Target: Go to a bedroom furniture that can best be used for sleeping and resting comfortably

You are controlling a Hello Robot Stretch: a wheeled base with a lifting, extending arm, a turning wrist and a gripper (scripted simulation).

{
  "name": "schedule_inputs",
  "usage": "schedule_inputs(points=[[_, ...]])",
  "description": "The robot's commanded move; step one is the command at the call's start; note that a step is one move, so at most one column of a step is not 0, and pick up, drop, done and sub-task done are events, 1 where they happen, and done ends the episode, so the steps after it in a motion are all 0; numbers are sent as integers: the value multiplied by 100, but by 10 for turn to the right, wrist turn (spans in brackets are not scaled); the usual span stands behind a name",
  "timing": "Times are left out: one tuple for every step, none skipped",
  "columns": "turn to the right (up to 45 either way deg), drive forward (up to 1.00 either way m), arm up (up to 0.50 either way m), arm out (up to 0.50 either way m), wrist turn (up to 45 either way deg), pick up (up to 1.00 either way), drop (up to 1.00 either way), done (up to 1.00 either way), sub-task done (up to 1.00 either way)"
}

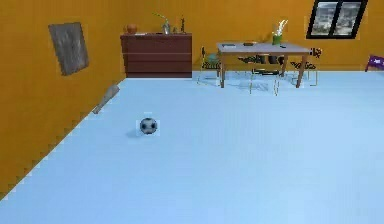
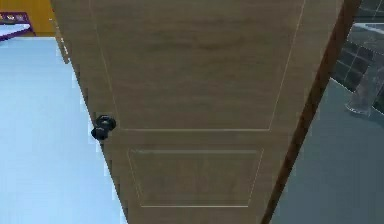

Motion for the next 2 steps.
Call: schedule_inputs(points=[[0,75,0,0,0,0,0,0,0],[450,0,0,0,0,0,0,0,0]])
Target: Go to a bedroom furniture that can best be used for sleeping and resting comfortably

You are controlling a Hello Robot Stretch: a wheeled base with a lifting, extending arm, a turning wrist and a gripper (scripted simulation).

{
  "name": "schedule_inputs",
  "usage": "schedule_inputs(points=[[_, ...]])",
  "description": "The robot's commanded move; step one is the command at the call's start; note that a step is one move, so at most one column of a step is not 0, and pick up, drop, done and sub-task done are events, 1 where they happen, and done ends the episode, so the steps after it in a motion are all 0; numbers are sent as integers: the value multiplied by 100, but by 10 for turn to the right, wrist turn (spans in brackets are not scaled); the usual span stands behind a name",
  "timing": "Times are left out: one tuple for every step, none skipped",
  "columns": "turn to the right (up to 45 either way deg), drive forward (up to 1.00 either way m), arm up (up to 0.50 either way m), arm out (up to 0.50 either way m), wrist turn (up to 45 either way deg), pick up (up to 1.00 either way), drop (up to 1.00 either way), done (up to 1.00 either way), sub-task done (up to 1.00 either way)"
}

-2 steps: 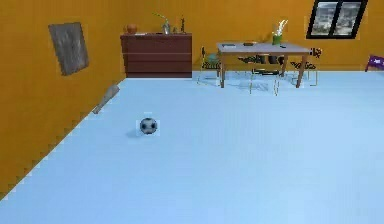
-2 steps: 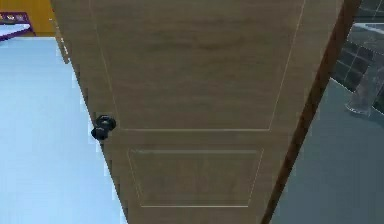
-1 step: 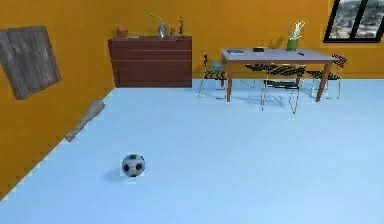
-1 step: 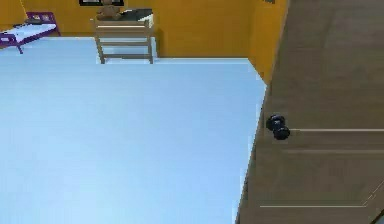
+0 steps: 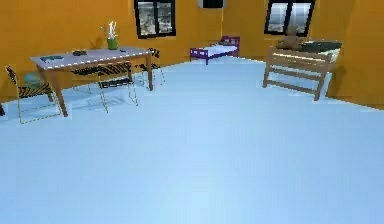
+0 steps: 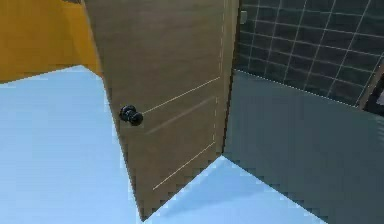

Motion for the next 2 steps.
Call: schedule_inputs(points=[[330,0,0,0,0,0,0,0,0],[0,100,0,0,0,0,0,0,0]])
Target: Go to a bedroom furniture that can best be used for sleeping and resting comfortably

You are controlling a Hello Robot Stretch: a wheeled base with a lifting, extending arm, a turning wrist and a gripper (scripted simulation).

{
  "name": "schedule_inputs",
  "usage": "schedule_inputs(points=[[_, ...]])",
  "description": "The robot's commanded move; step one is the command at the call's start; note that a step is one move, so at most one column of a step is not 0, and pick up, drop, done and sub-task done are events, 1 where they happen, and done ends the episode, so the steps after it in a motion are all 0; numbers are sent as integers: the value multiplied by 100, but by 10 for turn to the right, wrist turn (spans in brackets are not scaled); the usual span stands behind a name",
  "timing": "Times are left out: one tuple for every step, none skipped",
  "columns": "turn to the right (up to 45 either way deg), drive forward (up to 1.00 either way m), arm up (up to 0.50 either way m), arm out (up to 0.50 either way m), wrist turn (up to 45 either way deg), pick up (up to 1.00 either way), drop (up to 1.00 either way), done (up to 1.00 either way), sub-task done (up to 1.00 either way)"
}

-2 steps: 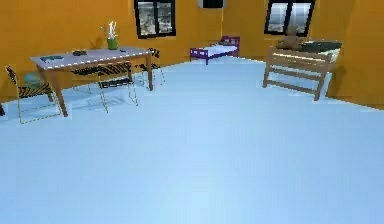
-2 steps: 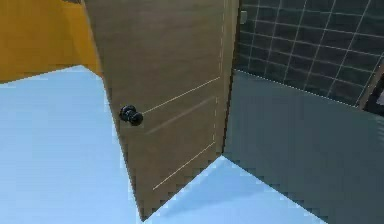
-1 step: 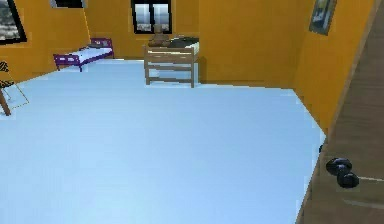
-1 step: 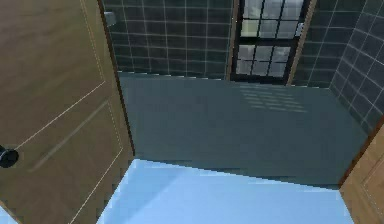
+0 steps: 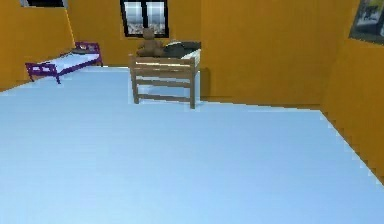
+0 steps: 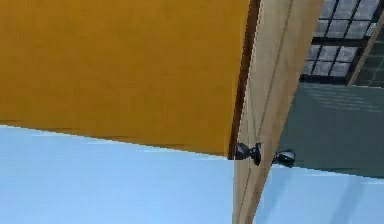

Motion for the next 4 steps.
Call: schedule_inputs(points=[[30,0,0,0,0,0,0,0,0],[0,20,0,0,0,0,0,0,0],[0,100,0,0,0,0,0,0,0],[0,100,0,0,0,0,0,0,0]])
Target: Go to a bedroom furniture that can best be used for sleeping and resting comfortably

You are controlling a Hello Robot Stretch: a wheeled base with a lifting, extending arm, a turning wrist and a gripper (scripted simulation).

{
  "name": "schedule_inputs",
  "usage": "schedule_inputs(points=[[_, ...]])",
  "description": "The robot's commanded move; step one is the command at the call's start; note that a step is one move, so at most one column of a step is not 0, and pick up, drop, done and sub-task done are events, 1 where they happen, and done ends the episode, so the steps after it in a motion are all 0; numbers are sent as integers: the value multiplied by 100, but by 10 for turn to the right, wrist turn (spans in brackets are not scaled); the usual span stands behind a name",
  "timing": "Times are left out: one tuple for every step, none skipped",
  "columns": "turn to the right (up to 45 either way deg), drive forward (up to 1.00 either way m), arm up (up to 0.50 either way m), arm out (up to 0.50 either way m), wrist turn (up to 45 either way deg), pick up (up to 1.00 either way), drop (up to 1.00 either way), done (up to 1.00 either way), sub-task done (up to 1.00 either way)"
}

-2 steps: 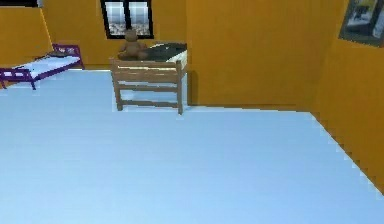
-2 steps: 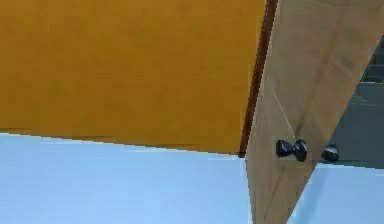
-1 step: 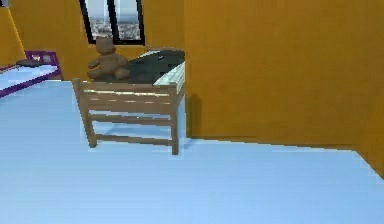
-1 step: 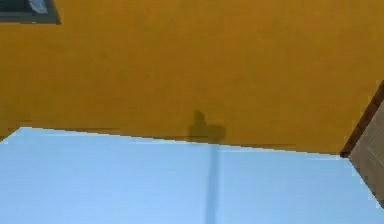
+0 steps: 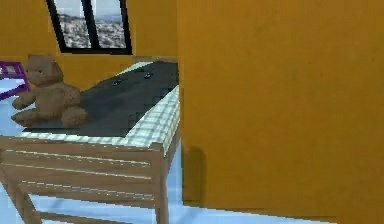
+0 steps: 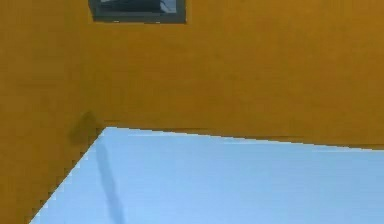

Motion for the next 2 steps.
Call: schedule_inputs(points=[[120,0,0,0,0,0,0,0,0],[0,10,0,0,0,0,0,0,0]])
